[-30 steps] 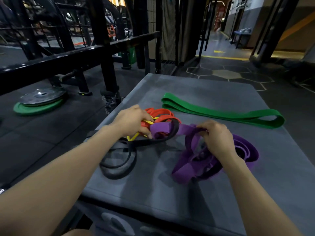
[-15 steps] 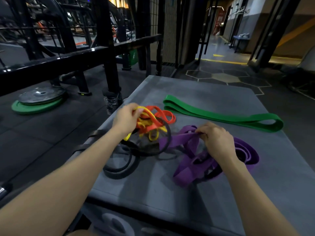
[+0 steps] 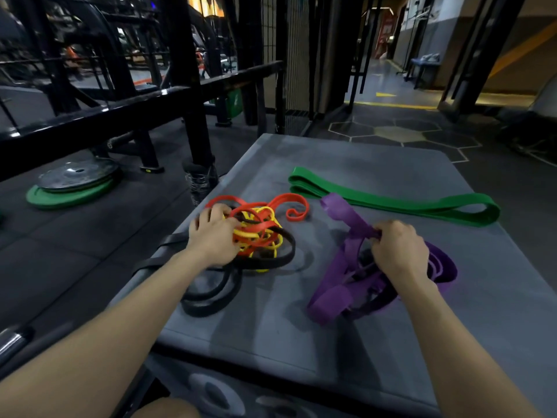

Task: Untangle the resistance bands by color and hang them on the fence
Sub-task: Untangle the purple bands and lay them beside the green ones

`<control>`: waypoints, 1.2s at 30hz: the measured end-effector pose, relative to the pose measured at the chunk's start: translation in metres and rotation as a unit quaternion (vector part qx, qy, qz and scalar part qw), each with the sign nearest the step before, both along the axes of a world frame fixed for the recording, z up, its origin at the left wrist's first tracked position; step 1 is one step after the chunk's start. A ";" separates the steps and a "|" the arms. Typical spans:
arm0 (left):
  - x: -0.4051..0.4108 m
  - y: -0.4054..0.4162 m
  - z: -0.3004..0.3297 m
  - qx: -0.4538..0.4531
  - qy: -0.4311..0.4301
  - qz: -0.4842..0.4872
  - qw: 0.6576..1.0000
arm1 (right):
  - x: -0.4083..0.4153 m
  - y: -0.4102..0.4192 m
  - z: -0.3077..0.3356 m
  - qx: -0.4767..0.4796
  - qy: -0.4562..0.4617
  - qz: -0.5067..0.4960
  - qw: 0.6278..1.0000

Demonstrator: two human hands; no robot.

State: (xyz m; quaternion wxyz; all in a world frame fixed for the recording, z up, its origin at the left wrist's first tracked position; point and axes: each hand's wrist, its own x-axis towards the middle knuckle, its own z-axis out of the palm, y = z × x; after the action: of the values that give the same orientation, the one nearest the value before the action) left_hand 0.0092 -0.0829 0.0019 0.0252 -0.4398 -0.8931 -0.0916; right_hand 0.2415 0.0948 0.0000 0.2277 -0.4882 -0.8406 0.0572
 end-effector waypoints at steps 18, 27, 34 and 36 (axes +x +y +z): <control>0.142 0.072 -0.027 0.093 -0.269 -0.130 0.950 | 0.059 0.007 0.006 -0.074 0.062 0.190 0.977; 0.137 0.080 -0.025 0.163 -0.147 -0.035 0.975 | 0.090 0.019 -0.006 -0.120 0.046 0.161 0.979; 0.147 0.076 -0.017 0.204 -0.083 -0.002 0.975 | 0.101 0.020 -0.007 -0.133 0.128 0.100 0.978; 0.157 0.074 -0.012 0.262 -0.038 -0.055 0.963 | 0.105 0.018 -0.007 -0.134 0.159 0.100 0.973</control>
State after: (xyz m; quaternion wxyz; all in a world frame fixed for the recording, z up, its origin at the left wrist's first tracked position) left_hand 0.1662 -0.0087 -0.0101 0.1006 -0.4623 -0.8127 -0.3402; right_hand 0.3467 0.1129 -0.0070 0.2842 -0.4124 -0.8226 0.2692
